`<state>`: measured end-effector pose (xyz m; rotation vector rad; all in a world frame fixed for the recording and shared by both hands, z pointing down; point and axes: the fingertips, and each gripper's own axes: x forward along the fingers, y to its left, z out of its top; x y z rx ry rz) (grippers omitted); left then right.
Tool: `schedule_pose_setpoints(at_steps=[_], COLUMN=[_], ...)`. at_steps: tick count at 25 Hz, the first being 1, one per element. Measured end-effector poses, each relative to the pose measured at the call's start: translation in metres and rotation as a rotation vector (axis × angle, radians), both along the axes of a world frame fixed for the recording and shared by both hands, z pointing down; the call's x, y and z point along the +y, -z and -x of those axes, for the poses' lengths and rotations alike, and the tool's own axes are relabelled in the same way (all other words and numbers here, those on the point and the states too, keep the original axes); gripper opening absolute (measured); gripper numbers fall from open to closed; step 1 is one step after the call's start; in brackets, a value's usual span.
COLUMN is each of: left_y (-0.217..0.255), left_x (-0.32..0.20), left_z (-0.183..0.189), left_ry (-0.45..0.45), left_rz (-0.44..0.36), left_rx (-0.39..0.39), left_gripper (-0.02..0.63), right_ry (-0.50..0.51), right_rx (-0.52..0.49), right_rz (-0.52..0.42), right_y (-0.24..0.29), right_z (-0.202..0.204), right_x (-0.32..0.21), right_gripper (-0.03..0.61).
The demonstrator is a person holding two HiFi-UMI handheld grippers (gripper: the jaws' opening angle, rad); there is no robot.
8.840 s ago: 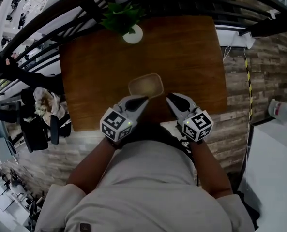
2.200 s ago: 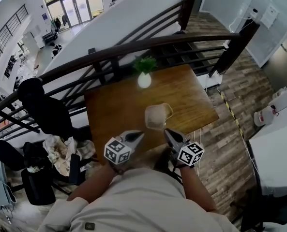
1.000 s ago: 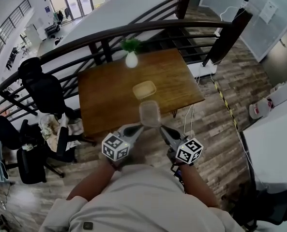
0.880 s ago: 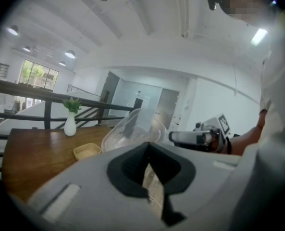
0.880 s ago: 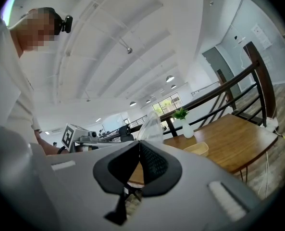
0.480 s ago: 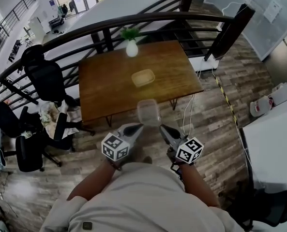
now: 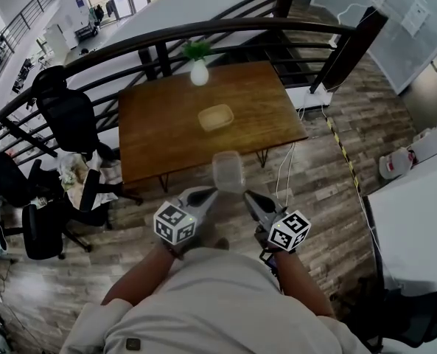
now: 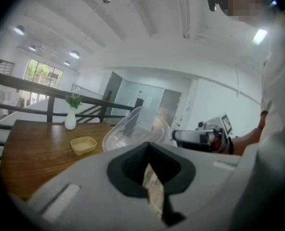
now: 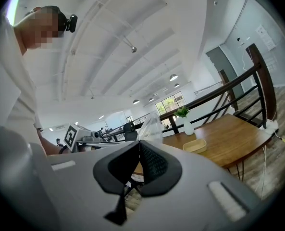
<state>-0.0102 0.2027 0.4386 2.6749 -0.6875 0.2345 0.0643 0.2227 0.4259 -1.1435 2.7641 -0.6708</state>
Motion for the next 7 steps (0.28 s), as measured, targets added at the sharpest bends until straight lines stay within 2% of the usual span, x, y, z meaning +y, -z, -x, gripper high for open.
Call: schedule_pose_setpoints(at_steps=[7], left_y=[0.0034], left_x=[-0.003], left_z=[-0.0038], left_ry=[0.003], left_rz=[0.01], left_rx=[0.004], left_gripper=[0.003], right_ry=[0.003], right_rx=[-0.008], right_rz=[-0.004], right_y=[0.0039], right_z=[-0.0043], right_x=[-0.0035], right_gripper=[0.006])
